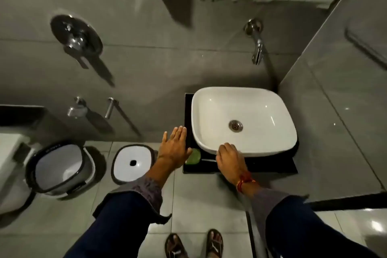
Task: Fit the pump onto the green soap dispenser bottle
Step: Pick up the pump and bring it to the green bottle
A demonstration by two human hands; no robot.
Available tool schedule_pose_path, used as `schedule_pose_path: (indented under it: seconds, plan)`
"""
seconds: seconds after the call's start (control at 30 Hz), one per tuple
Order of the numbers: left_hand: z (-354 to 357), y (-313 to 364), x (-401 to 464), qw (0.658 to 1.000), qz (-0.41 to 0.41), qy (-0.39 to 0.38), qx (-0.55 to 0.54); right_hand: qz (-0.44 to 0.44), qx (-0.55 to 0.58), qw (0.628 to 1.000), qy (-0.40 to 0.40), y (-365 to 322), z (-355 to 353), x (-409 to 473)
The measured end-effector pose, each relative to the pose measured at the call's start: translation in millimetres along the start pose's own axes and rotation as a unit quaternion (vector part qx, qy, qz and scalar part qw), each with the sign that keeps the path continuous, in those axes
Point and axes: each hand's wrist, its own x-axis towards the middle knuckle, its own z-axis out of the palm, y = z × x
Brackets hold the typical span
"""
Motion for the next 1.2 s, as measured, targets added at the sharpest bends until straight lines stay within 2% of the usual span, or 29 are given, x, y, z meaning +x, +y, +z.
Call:
schedule_pose_path:
  seconds: [0.07, 0.13, 0.17, 0.23, 0.27, 0.37, 0.43, 0.5, 0.7, 0.83, 0.9, 0.97, 1.07, 1.2]
  plan:
    - [21.9, -1.2, -3.8, 0.999, 0.000, -0.036, 0.005, 0.127, 0.092, 0.988, 0.014, 19.4, 29.0, -4.2]
    - [49.9, -5.9, -12.5, 0.999, 0.000, -0.046, 0.009, 0.293, 0.166, 0.942, -0.004, 44.2, 53.5, -9.2]
    - [59.0, -6.2, -14.2, 0.998, 0.000, -0.055, 0.005, 0.369, 0.211, 0.905, -0.017, 53.6, 62.2, -7.7]
    - [70.4, -6.7, -17.1, 0.998, 0.004, -0.064, -0.004, 0.479, 0.345, 0.807, -0.008, 63.9, 72.6, -0.5]
    - [75.7, -8.0, -17.2, 0.998, 0.005, -0.059, -0.008, 0.511, 0.410, 0.756, 0.003, 67.6, 77.2, 3.8]
    - [86.9, -11.2, -19.9, 0.998, 0.006, -0.058, -0.024, 0.544, 0.521, 0.657, 0.027, 73.2, 90.4, 18.9]
    - [90.9, -12.3, -21.3, 0.998, 0.011, -0.048, -0.040, 0.544, 0.572, 0.612, 0.041, 72.8, 93.7, 27.8]
    - [94.0, -13.7, -22.0, 0.998, 0.016, -0.040, -0.044, 0.546, 0.593, 0.589, 0.057, 72.1, 94.7, 33.5]
    - [98.4, -19.2, -21.7, 0.998, 0.015, -0.042, -0.049, 0.573, 0.573, 0.574, 0.119, 69.4, 102.0, 40.3]
    - [95.6, -10.7, -20.5, 0.997, 0.017, -0.032, -0.064, 0.578, 0.595, 0.538, 0.147, 74.5, 104.2, 23.7]
    - [90.7, -6.0, -22.8, 0.997, 0.011, -0.026, -0.078, 0.571, 0.595, 0.539, 0.171, 68.8, 98.5, 9.3]
    - [87.3, -0.9, -25.1, 0.996, 0.009, -0.024, -0.080, 0.548, 0.585, 0.560, 0.209, 60.1, 89.5, -4.9]
    - [86.4, 3.9, -27.2, 0.997, -0.003, -0.022, -0.068, 0.450, 0.606, 0.604, 0.256, 43.7, 75.5, -20.3]
    - [87.7, 8.1, -29.8, 0.997, -0.011, -0.017, -0.070, 0.292, 0.564, 0.728, 0.259, 13.1, 50.5, -13.6]
